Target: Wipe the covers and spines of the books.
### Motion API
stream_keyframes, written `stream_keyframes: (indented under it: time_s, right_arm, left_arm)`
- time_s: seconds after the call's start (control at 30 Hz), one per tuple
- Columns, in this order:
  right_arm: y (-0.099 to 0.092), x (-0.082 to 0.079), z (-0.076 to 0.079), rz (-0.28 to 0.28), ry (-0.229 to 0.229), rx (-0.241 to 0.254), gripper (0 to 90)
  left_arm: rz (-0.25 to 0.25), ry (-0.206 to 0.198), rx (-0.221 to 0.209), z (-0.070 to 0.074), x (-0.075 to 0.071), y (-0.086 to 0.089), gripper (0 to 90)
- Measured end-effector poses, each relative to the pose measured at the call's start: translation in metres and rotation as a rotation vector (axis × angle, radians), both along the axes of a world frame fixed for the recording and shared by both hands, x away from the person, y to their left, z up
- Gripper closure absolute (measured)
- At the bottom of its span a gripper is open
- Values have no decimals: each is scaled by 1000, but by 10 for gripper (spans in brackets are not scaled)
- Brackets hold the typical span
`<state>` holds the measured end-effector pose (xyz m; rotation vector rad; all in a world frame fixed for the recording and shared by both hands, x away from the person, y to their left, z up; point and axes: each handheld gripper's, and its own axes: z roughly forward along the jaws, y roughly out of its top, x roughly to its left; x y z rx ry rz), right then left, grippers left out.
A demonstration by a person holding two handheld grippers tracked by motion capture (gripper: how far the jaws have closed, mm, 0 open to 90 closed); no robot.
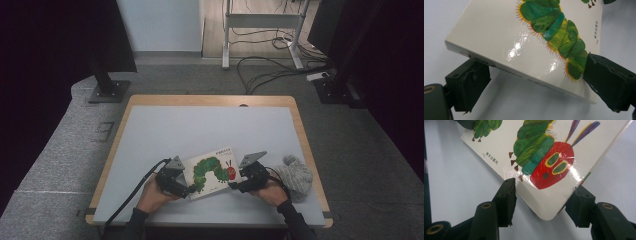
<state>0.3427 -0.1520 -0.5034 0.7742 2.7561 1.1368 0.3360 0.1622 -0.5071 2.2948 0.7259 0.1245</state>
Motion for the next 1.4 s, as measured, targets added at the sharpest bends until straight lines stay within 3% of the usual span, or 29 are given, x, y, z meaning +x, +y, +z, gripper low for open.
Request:
stream_keyframes:
  time_s: [0.33,0.5,0.77,1.1,1.4]
  right_arm:
    - [2,10,5,-67,-23,14,308]
    - [5,22,2,-92,0,18,259]
    - [14,38,-2,-94,46,17,253]
    - [12,42,9,-126,43,47,335]
    - [13,43,23,-142,-14,73,449]
  left_arm:
    - [9,-60,17,5,-5,-2,117]
    - [8,-59,20,5,-5,-3,123]
    - [7,-66,17,8,-6,-3,160]
    - [53,-72,-41,20,-4,2,338]
    - [110,-135,-23,39,-3,6,477]
